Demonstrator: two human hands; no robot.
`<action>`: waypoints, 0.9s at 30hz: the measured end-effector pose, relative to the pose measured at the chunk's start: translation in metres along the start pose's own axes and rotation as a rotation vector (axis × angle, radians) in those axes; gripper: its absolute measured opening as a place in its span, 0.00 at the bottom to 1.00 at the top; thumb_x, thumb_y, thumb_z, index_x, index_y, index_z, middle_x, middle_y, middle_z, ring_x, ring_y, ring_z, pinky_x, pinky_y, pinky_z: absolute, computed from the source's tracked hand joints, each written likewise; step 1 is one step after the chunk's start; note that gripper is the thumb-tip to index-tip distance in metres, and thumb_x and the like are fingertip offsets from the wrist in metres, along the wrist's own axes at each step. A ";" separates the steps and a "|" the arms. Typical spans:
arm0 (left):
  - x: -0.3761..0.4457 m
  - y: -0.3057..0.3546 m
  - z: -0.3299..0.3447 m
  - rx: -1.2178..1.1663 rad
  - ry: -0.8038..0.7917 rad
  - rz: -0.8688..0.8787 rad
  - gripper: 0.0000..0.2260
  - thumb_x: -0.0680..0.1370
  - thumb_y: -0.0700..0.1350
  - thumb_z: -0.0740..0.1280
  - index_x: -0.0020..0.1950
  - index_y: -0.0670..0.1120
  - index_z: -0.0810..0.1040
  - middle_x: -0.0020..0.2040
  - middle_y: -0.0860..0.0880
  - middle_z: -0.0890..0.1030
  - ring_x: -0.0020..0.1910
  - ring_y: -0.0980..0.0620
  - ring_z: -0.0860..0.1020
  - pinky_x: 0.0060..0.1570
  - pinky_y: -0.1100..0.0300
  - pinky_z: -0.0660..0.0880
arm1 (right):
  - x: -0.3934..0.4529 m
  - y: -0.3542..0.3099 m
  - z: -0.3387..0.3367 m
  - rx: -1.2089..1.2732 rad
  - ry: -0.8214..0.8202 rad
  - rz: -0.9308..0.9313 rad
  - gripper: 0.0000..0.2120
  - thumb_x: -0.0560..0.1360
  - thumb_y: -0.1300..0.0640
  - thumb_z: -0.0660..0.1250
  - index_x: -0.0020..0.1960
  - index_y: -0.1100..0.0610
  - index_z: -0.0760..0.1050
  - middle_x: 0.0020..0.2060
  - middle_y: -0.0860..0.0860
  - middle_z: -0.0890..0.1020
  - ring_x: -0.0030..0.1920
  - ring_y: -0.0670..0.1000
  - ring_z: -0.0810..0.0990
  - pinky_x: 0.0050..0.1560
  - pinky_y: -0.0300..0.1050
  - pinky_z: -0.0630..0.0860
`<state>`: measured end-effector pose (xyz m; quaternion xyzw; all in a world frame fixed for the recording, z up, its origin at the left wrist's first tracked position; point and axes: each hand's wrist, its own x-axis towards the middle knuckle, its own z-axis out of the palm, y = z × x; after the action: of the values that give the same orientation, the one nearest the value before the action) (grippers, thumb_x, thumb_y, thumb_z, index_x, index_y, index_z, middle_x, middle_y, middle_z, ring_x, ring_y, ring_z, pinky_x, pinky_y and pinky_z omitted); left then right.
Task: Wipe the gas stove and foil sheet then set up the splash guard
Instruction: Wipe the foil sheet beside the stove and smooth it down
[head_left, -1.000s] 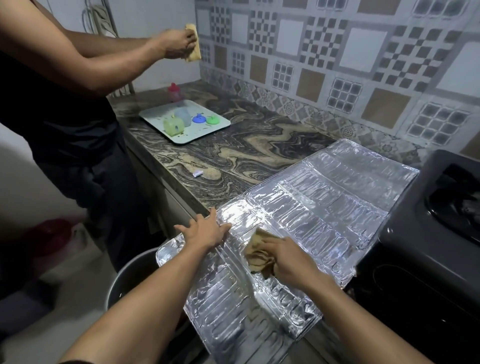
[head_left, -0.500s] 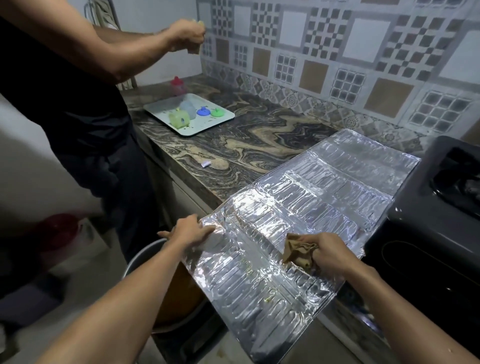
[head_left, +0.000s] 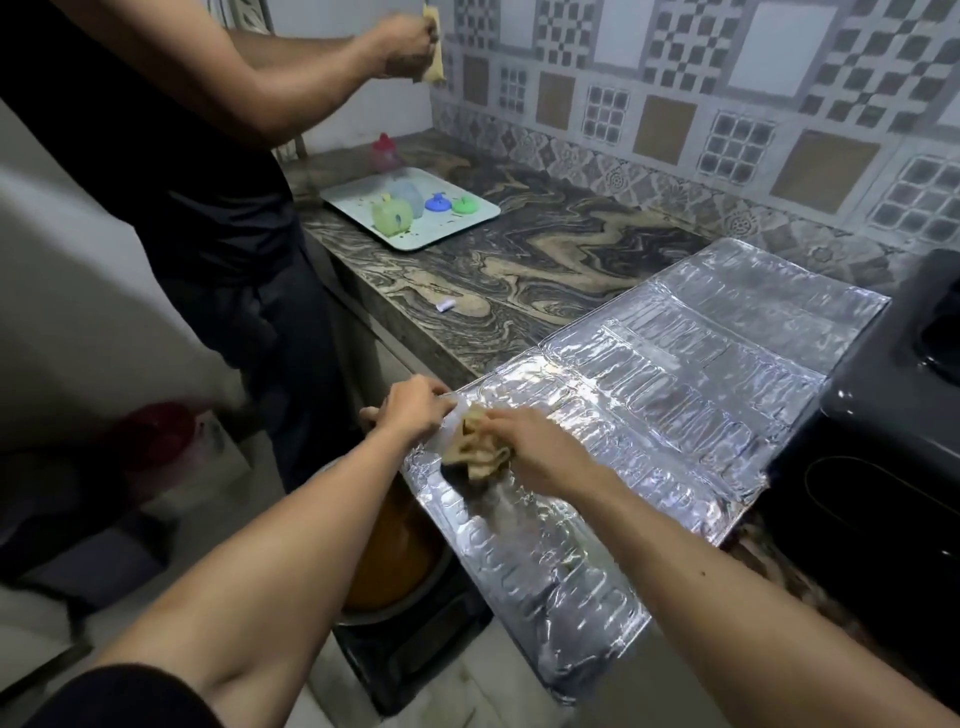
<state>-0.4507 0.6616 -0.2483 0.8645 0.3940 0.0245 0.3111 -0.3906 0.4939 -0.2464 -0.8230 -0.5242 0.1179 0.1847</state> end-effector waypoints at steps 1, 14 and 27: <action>0.000 0.000 0.001 0.007 -0.002 -0.004 0.10 0.78 0.52 0.66 0.58 0.53 0.81 0.58 0.48 0.81 0.61 0.43 0.74 0.61 0.44 0.61 | -0.005 0.002 0.009 -0.047 0.005 -0.084 0.16 0.72 0.60 0.69 0.59 0.51 0.79 0.60 0.47 0.80 0.61 0.53 0.78 0.60 0.55 0.77; 0.002 0.002 0.009 0.012 0.024 -0.044 0.08 0.80 0.50 0.64 0.54 0.54 0.82 0.51 0.49 0.82 0.55 0.45 0.75 0.58 0.47 0.61 | -0.093 0.021 -0.028 -0.452 -0.701 0.091 0.11 0.77 0.58 0.60 0.48 0.62 0.78 0.43 0.55 0.82 0.45 0.56 0.82 0.47 0.51 0.81; 0.003 0.007 0.015 0.094 0.062 -0.026 0.10 0.79 0.43 0.63 0.46 0.56 0.80 0.50 0.49 0.81 0.52 0.45 0.74 0.58 0.46 0.61 | -0.100 0.037 0.011 -0.446 -0.427 -0.096 0.12 0.72 0.61 0.64 0.52 0.52 0.81 0.50 0.48 0.84 0.54 0.53 0.81 0.57 0.54 0.77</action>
<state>-0.4397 0.6524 -0.2566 0.8717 0.4155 0.0287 0.2581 -0.4065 0.3909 -0.2721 -0.7741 -0.6025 0.1610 -0.1093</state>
